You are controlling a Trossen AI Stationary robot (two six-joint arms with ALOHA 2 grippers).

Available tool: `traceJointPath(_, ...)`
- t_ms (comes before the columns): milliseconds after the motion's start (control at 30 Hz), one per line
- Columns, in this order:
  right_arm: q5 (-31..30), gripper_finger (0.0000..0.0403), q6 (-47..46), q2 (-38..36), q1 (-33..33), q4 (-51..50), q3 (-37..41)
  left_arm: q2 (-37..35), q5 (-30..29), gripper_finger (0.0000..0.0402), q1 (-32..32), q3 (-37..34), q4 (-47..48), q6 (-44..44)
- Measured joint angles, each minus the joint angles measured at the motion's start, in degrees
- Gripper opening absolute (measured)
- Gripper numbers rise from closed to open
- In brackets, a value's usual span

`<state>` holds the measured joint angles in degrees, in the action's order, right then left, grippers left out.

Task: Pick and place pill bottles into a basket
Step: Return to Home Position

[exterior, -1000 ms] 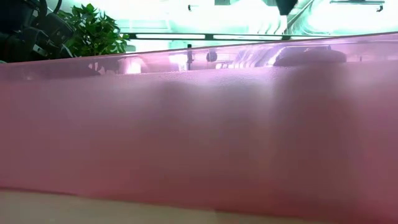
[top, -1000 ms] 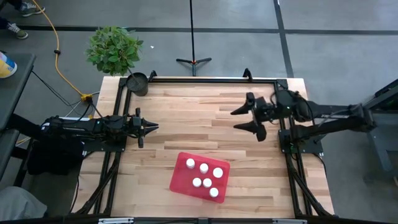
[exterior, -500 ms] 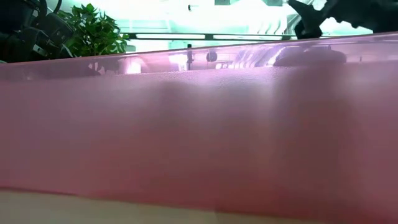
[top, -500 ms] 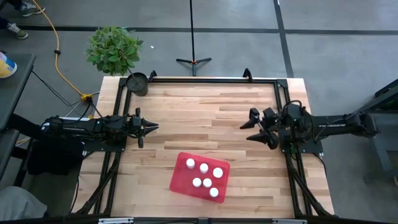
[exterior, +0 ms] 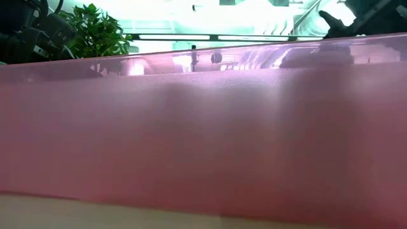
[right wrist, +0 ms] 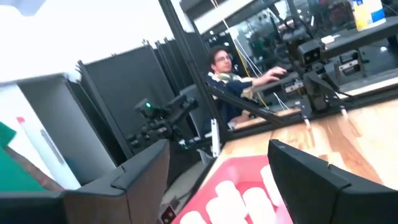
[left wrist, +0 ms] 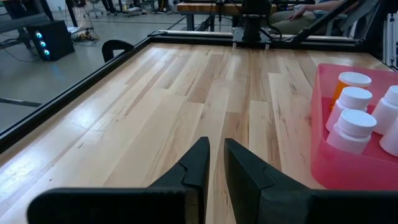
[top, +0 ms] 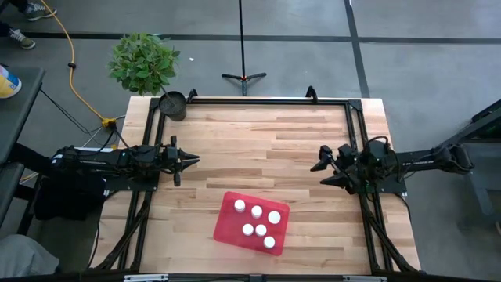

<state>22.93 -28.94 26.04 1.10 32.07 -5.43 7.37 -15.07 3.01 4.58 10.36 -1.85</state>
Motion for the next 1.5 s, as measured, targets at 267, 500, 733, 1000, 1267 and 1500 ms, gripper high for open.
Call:
traceJointPath(267,0.8,0.0264,-1.6,-9.9,0.0,-0.7,3.4,0.0,0.0,0.0083,0.0,0.0,0.0,0.0)
traceJointPath(500,0.9,0.0264,-1.4,-17.7,0.0,-6.6,4.8,0.0,0.0,0.0083,0.0,0.0,0.0,0.0)
traceJointPath(733,-0.2,0.0264,1.0,-25.9,0.0,-17.0,4.8,0.0,0.0,0.0083,0.0,0.0,0.0,0.0)
traceJointPath(1000,-3.1,0.0264,2.1,-25.8,0.0,-16.5,4.8,0.0,0.0,0.0083,0.0,0.0,0.0,0.0)
traceJointPath(1267,-3.3,0.0264,3.9,-25.7,0.0,-17.9,4.8,0.0,0.0,0.0083,0.0,0.0,0.0,0.0)
traceJointPath(1500,-3.5,0.0264,6.4,-25.7,0.0,-19.7,4.8,0.0,0.0,0.0083,0.0,0.0,0.0,0.0)
